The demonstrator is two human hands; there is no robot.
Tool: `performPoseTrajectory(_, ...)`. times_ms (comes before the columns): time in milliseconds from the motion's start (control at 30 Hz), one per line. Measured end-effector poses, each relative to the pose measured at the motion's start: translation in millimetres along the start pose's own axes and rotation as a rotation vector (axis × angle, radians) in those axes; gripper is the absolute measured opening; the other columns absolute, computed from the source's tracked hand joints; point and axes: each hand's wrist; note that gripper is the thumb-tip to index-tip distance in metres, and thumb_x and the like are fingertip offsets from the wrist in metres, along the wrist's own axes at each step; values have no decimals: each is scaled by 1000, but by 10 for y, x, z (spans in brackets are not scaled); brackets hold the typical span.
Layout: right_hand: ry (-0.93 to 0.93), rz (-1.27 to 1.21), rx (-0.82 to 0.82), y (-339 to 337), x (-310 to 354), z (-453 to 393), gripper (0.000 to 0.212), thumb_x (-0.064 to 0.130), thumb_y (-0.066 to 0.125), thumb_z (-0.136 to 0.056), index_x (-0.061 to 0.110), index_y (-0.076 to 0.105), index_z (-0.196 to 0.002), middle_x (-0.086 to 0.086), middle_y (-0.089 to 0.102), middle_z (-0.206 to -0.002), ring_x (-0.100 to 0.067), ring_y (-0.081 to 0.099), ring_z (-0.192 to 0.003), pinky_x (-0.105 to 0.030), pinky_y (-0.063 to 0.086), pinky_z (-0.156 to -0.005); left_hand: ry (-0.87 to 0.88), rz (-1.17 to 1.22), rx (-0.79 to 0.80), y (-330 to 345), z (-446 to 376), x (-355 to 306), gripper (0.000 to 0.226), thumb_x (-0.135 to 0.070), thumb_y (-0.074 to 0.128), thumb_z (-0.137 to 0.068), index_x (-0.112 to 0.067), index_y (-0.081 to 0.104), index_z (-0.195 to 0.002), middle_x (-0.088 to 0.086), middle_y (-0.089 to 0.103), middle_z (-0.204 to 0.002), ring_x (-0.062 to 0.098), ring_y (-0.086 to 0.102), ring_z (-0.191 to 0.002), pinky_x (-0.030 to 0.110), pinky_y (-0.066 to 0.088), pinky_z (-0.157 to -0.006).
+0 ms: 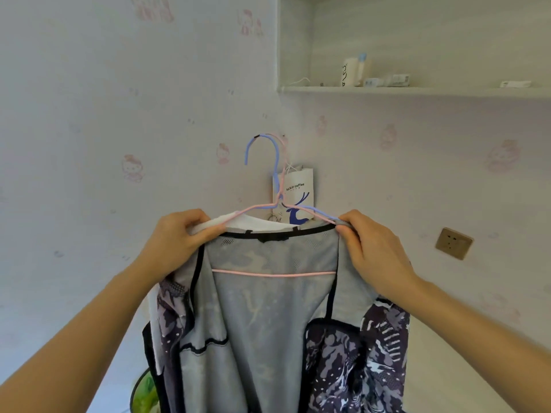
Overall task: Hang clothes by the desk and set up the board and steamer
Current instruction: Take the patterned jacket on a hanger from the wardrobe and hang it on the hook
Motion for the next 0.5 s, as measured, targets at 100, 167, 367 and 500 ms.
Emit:
performPoseTrajectory(100,26,-18,-12,175,-131,-156,19,31,41,-99,20,55,-93,7,57,-75,-18,54,-65,-35,42,-59,-56,-4,44,-49,-31,288,16,-42,67,-82,-26,68,-81,-5,67,-73,13,59,-72,24,41,-63)
performPoseTrajectory(167,31,-19,-16,319,-183,-283,18,31,42,-99,19,55,-93,7,57,-74,-18,53,-64,-35,41,-58,-56,-46,57,-38,-109,448,6,-36,66,-86,-30,66,-86,-8,67,-80,5,59,-77,20,42,-64)
performPoseTrajectory(367,67,-21,-37,780,-236,-841,18,31,44,-99,19,57,-95,9,55,-73,-17,52,-65,-32,36,-56,18,-147,-6,76,-585,940,18,-33,55,-94,-22,62,-106,-4,64,-96,16,59,-86,27,43,-76)
performPoseTrajectory(500,103,-44,-62,997,-242,-1332,17,30,47,-98,17,59,-94,6,58,-76,-22,55,-71,-37,44,-62,157,-209,-80,66,-1087,1169,29,-30,48,-97,-18,65,-117,2,56,-88,19,56,-81,23,38,-74)
Point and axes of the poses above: each hand's wrist, its own z-axis away from the middle knuckle, its own y-axis out of the palm, x = y × z
